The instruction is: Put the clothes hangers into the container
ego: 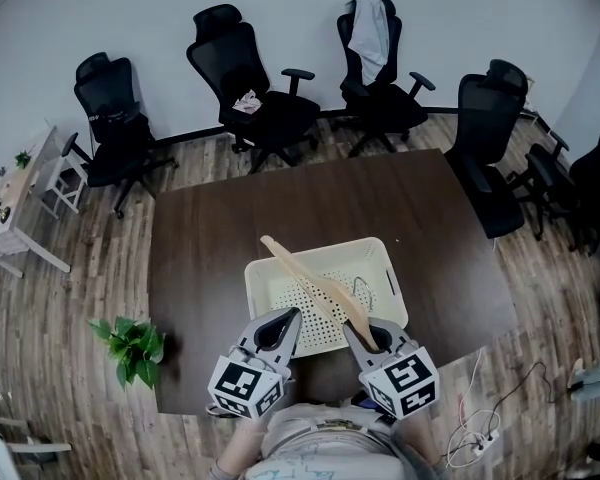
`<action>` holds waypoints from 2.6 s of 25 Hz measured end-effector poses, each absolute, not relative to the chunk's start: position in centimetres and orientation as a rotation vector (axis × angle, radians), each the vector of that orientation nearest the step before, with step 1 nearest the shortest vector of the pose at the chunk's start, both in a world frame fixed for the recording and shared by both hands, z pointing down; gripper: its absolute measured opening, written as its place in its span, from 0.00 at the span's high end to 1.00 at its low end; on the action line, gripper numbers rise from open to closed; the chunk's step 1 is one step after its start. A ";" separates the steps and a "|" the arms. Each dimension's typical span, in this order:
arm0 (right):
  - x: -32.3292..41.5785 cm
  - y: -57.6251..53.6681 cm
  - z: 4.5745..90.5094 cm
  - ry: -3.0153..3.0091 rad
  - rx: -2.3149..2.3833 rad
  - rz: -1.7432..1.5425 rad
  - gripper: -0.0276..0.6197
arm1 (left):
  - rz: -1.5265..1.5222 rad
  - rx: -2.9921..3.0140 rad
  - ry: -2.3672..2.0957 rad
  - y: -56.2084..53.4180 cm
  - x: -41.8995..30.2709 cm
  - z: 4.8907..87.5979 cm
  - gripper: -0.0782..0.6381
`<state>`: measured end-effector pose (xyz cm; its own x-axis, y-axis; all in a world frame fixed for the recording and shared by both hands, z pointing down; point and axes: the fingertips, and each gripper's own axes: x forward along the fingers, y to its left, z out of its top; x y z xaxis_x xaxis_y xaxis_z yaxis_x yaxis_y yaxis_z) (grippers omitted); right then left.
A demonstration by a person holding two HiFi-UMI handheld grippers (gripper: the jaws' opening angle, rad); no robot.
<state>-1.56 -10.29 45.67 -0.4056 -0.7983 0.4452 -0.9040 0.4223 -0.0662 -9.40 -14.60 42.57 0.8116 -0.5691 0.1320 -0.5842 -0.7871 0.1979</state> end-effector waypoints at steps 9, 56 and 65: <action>0.6 -11.0 45.9 -2.362 1.321 0.410 0.92 | 0.083 2.685 -1.040 -15.6 -8.2 42.9 0.88; 0.9 -14.1 53.0 -2.267 0.973 0.484 0.92 | 0.119 2.563 -1.156 -17.1 -7.0 45.6 0.88; 0.7 -14.4 54.2 -2.235 0.957 0.511 0.92 | 0.118 2.559 -1.139 -17.3 -6.7 45.7 0.88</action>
